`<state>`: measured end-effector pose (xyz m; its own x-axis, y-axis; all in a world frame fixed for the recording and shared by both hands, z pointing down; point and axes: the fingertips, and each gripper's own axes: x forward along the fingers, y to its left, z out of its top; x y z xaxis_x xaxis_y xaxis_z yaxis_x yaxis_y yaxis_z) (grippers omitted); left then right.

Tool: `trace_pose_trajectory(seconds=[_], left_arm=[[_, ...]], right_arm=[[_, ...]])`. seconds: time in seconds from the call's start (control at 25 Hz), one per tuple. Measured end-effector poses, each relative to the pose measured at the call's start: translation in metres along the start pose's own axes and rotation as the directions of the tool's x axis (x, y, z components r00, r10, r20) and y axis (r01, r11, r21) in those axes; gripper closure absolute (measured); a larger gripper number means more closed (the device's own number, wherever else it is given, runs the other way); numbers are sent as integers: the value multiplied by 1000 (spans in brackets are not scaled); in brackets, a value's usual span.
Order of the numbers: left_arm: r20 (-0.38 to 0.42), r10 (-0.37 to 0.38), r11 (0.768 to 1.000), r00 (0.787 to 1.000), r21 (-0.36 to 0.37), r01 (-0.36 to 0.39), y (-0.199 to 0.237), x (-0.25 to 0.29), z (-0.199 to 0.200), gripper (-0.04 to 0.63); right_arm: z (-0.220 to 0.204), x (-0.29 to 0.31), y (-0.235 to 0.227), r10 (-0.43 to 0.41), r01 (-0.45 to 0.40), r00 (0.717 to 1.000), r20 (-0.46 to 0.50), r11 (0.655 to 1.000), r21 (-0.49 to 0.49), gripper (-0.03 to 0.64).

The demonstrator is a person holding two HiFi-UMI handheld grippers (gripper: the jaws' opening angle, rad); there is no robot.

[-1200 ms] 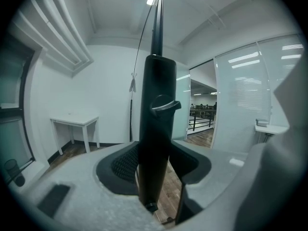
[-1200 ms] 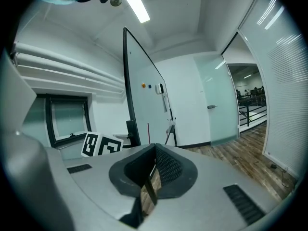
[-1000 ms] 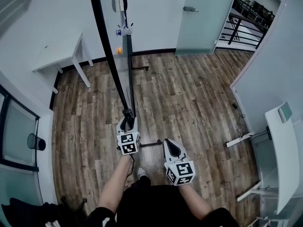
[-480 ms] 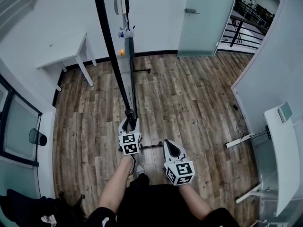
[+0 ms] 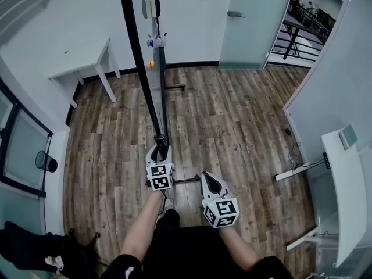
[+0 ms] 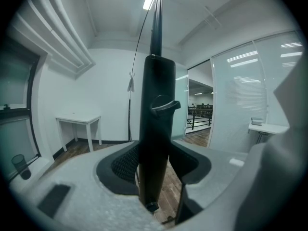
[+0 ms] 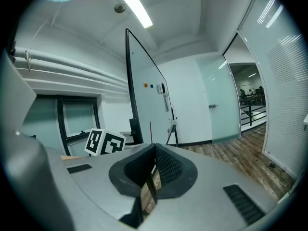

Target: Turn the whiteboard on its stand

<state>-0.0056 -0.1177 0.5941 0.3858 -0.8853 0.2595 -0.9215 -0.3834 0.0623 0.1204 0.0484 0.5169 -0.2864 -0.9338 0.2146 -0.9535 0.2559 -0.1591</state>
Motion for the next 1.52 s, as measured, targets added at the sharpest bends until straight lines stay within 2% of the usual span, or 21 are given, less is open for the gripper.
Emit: trace_pose_trajectory(seconds=[0.76, 0.92, 0.96, 1.0, 1.2, 1.52], left_arm=[[1, 23, 1000, 1000, 2, -23, -61, -79, -29, 402], [-18, 52, 999, 999, -8, -52, -61, -99, -43, 429], [-26, 66, 997, 997, -24, -67, -58, -104, -47, 461], [-31, 74, 997, 997, -36, -75, -56, -111, -52, 581], [-8, 21, 1000, 1000, -11, -21, -69, -149, -53, 581], [-17, 9, 997, 1000, -79, -11, -60, -188, -55, 581]], right_arm=[[-32, -89, -9, 64, -64, 997, -34, 998, 8, 606], [-34, -94, -3, 67, -67, 997, -32, 998, 5, 606], [-35, -95, 0, 63, -63, 998, -31, 998, 5, 606], [-35, -96, 2, 57, -57, 998, -30, 998, 5, 606], [-36, -105, 7, 24, -24, 999, -28, 1000, 12, 606], [-38, -100, 28, 30, -30, 999, -45, 1000, 0, 606]])
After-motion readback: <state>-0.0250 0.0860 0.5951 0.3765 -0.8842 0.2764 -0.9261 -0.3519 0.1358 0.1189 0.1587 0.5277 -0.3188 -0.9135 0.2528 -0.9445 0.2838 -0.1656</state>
